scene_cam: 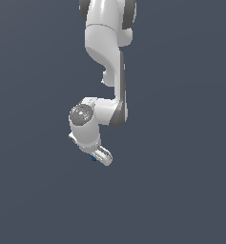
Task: Pick up the object and move it to a goal position.
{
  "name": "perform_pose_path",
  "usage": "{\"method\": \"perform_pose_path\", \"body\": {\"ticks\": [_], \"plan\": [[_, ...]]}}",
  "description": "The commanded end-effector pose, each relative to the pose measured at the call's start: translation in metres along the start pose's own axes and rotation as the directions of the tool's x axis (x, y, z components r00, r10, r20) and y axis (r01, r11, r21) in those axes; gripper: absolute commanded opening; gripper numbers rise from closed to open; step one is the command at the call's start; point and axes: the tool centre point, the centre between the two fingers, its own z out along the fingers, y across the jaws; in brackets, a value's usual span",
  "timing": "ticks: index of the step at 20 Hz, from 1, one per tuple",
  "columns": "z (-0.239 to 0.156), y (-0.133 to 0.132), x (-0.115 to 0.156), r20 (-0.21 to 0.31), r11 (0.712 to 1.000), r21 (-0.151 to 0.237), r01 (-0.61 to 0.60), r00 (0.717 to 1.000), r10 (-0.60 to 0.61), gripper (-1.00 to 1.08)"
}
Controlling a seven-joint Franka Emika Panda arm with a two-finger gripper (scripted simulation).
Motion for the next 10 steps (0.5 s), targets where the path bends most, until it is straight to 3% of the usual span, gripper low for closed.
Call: {"method": "perform_pose_path", "body": {"ticks": [1, 10], "plan": [[-0.006, 0.005, -0.008, -0.001, 1.0, 0.0, 0.0, 1.0, 0.0, -1.0], [-0.032, 0.032, -0.048, 0.0, 1.0, 0.001, 0.0, 1.0, 0.0, -1.0]]}}
